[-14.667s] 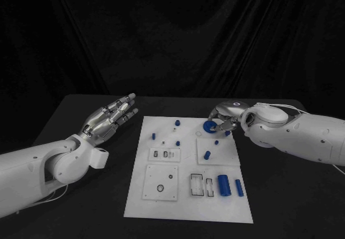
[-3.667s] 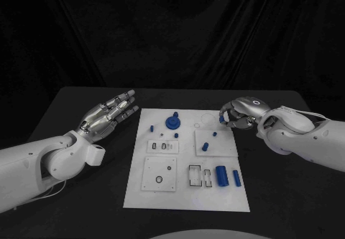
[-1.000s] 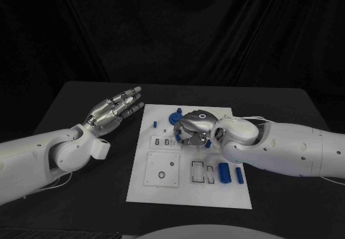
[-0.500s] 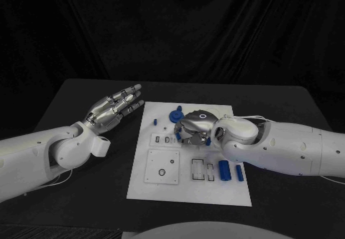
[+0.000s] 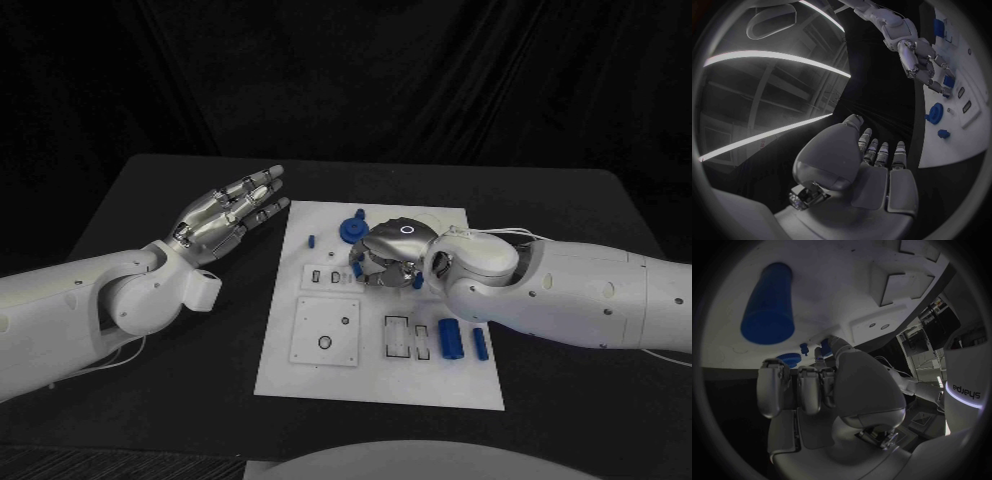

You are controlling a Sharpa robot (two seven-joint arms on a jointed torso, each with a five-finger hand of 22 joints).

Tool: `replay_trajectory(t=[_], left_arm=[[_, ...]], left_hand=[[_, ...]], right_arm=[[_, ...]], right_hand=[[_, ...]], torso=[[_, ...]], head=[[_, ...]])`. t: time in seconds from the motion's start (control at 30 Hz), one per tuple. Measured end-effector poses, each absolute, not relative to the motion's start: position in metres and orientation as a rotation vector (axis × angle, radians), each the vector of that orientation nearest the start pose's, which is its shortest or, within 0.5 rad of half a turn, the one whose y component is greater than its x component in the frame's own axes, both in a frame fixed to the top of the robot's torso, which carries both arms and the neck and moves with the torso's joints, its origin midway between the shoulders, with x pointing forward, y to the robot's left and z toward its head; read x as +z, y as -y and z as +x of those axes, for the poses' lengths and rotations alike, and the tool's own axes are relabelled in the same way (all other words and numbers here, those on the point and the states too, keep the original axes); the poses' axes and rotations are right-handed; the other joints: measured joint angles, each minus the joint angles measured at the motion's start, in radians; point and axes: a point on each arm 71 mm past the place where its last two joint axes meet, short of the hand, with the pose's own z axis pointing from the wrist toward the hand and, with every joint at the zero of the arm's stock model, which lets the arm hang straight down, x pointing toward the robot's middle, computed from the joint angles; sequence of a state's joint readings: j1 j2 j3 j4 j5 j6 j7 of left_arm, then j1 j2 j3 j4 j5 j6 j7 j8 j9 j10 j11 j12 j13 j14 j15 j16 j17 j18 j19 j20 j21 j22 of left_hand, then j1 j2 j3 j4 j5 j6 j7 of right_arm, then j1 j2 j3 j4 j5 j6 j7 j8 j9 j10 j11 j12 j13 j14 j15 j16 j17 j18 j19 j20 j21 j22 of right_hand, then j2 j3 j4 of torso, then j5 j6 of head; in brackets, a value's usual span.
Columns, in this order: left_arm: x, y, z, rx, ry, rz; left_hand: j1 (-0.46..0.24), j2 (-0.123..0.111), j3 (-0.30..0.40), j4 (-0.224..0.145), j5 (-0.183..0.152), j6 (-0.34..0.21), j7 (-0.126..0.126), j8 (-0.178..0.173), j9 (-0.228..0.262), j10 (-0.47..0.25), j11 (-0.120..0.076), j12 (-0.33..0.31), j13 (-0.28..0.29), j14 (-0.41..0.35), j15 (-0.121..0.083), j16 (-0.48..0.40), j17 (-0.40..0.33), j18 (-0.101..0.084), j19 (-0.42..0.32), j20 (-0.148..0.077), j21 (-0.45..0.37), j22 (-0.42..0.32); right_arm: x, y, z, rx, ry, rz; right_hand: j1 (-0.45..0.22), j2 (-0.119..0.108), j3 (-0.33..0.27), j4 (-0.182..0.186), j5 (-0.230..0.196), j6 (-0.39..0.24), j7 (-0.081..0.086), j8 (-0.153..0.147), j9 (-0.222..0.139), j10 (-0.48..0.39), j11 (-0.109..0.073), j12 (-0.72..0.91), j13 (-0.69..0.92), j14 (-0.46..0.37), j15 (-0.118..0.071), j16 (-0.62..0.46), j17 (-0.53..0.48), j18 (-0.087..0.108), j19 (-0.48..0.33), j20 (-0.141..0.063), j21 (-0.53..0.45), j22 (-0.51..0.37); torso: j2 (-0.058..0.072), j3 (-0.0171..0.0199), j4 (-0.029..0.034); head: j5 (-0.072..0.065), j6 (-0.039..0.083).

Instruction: Assemble the parts on the task board

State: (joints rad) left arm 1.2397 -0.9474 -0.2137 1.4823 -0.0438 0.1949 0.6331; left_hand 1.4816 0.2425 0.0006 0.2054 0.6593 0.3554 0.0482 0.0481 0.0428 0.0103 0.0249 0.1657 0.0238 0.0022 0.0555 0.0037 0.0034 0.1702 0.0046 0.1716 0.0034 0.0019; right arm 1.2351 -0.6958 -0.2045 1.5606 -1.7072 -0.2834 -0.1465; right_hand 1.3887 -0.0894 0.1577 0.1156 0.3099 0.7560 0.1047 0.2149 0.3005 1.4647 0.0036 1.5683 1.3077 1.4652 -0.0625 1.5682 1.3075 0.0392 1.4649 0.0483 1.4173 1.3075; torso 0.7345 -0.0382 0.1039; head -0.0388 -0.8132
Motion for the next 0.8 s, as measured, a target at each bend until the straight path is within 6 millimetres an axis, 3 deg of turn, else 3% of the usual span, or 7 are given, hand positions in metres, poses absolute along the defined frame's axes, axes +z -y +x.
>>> replay_trajectory(t=[0.13,0.3,0.37,0.47,0.63,0.7,0.8], left_arm=[[-0.203,-0.253,0.463,-1.946,-1.503,-0.915],[-0.203,-0.253,0.463,-1.945,-1.503,-0.915],[-0.203,-0.253,0.463,-1.945,-1.503,-0.915],[-0.203,-0.253,0.463,-1.945,-1.502,-0.915],[-0.202,-0.253,0.462,-1.944,-1.496,-0.914],[-0.202,-0.253,0.462,-1.941,-1.491,-0.913],[-0.2,-0.252,0.463,-1.936,-1.48,-0.908]], left_hand=[[0.0,0.0,0.003,0.003,0.0,0.0,0.0,0.0,0.0,0.0,0.0,0.0,0.0,0.0,0.0,0.0,0.0,0.0,0.0,0.0,0.0,0.0],[0.0,0.0,0.003,0.003,0.0,0.0,0.0,0.0,0.0,0.0,0.0,0.0,0.0,0.0,0.0,0.0,0.0,0.0,0.0,0.0,0.0,0.0],[0.0,0.0,0.003,0.003,0.0,0.0,0.0,0.0,0.0,0.0,0.0,0.0,0.0,0.0,0.0,0.0,0.0,0.0,0.0,0.0,0.0,0.0],[0.0,0.0,0.003,0.003,0.0,0.0,0.0,0.0,0.0,0.0,0.0,0.0,0.0,0.0,0.0,0.0,0.0,0.0,0.0,0.0,0.0,0.0],[0.0,0.0,0.008,-0.002,0.0,0.0,0.0,0.0,0.0,0.0,0.0,0.0,0.0,0.0,0.0,0.0,0.0,0.0,0.0,0.0,0.0,0.0],[-0.008,-0.008,0.013,-0.007,0.0,0.0,0.0,0.0,0.0,-0.004,0.004,0.0,0.0,-0.002,-0.017,0.0,-0.001,0.0,0.0,0.0,0.0,0.0],[-0.016,-0.021,0.015,-0.004,-0.012,0.0,0.0,0.0,0.0,-0.004,0.003,0.0,0.0,-0.003,-0.021,0.0,-0.002,0.0,0.0,0.0,0.0,0.0]], right_arm=[[-0.22,0.115,0.449,0.64,-1.668,-0.567],[-0.22,0.119,0.449,0.637,-1.662,-0.56],[-0.22,0.123,0.448,0.636,-1.659,-0.553],[-0.218,0.13,0.446,0.638,-1.646,-0.541],[-0.196,0.14,0.446,0.647,-1.576,-0.528],[-0.18,0.146,0.448,0.65,-1.528,-0.519],[-0.161,0.156,0.449,0.663,-1.464,-0.501]], right_hand=[[-0.016,-0.003,-0.006,-0.008,-0.051,-0.045,-0.005,-0.042,-0.031,0.0,0.0,0.0,0.0,0.0,0.0,0.0,0.0,0.0,0.0,0.0,0.0,0.0],[-0.046,-0.004,-0.03,0.002,-0.135,-0.052,-0.011,-0.057,-0.057,0.0,0.0,0.0,0.0,0.0,0.0,0.0,0.0,0.0,0.0,0.0,0.0,0.0],[-0.066,-0.01,-0.046,0.016,-0.171,-0.052,-0.011,-0.063,-0.066,0.0,0.0,0.0,0.0,0.0,0.0,0.0,0.0,0.0,0.0,0.0,0.0,0.0],[-0.107,-0.036,-0.066,0.071,-0.238,-0.052,-0.011,-0.067,-0.083,0.0,0.0,0.0,0.0,0.0,0.0,0.0,0.0,0.0,0.0,0.0,0.0,0.0],[-0.135,-0.089,-0.104,0.172,-0.257,-0.052,-0.011,-0.075,-0.102,0.0,0.0,0.0,0.0,0.0,0.0,0.0,0.0,0.0,0.0,0.0,0.0,0.0],[-0.169,-0.082,-0.154,0.178,-0.257,-0.052,-0.011,-0.075,-0.108,0.004,-0.004,0.0,0.0,0.0,0.0,0.0,0.0,0.0,0.0,0.0,0.0,0.0],[-0.202,-0.102,-0.222,0.183,-0.257,-0.049,-0.015,-0.075,-0.113,0.002,-0.006,0.0,0.0,0.0,0.0,0.0,0.0,0.0,0.0,0.0,0.0,0.0]], torso=[[0.0,-0.0001,0.0],[0.0,-0.0001,0.0],[0.0,-0.0001,0.0],[0.0,0.0,0.0],[0.0,0.0,-0.0001],[0.0,0.0,-0.0001],[0.0,0.0,0.0]], head=[[0.001,-0.001],[0.001,0.001],[0.002,0.003],[0.002,0.004],[0.003,0.005],[0.0,0.005],[-0.003,0.006]])
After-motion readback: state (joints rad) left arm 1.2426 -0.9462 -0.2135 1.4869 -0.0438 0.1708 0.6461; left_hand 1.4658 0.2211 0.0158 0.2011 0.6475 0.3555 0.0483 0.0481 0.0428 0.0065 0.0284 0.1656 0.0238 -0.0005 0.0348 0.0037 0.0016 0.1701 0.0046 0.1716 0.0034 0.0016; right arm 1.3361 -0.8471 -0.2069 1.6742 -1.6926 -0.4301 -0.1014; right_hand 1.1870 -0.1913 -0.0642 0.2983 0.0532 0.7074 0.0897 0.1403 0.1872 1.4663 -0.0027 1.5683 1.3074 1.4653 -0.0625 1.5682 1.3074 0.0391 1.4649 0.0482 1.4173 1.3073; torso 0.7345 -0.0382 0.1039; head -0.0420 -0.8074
